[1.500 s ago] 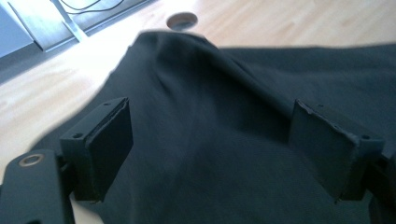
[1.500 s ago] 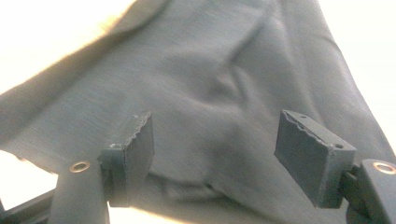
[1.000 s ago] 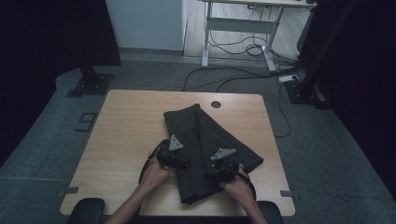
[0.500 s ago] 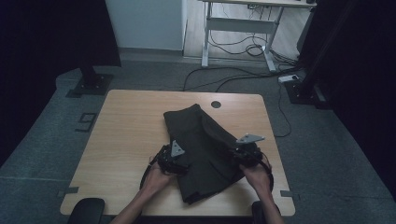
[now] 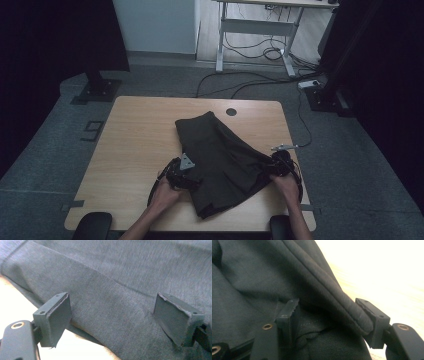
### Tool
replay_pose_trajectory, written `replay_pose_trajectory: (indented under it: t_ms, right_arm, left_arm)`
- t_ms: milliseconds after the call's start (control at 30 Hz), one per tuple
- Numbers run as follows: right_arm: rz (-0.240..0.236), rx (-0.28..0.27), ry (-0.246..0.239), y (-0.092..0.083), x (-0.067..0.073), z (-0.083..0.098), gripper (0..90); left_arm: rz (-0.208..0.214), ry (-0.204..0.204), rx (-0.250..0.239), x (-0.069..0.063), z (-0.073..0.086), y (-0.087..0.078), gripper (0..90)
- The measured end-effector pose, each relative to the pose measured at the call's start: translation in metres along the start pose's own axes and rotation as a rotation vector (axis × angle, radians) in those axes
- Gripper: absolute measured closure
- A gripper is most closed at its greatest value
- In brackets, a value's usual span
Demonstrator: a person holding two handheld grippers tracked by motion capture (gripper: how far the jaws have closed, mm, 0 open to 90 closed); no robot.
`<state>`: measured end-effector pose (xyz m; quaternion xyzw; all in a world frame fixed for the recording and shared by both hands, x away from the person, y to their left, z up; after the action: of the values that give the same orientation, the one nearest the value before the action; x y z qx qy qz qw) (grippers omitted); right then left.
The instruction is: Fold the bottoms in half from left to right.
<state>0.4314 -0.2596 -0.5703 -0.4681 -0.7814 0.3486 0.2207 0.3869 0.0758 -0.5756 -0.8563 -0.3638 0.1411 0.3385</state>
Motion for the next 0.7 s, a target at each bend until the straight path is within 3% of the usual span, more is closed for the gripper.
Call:
replay_pose_trajectory:
  t_ms: [200,367,700]
  right_arm:
    - [-0.025,-0.008,0.020,0.001,0.002,0.005,43.9]
    - [-0.046,0.002,-0.006,-0.005,0.015,0.011,44.7]
    - [-0.136,0.016,-0.095,-0.018,0.069,0.027,45.2]
  left_arm:
    - [0.016,-0.015,0.013,0.004,0.002,0.001,14.1]
    - [-0.002,-0.011,0.034,0.013,0.005,-0.005,14.0]
    - [-0.062,-0.054,0.053,0.049,0.022,-0.025,13.9]
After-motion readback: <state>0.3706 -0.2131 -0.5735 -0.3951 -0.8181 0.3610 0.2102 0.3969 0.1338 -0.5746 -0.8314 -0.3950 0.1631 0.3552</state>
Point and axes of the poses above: each handheld gripper's, and its own axes: y roughly forward along the jaws, z roughly out of its underside, x roughly to its left, the point moved 5 cm from there along y, roughly forward along the jaws, and after that the axes turned 4 degrees about -y, right-handed, at the moved point
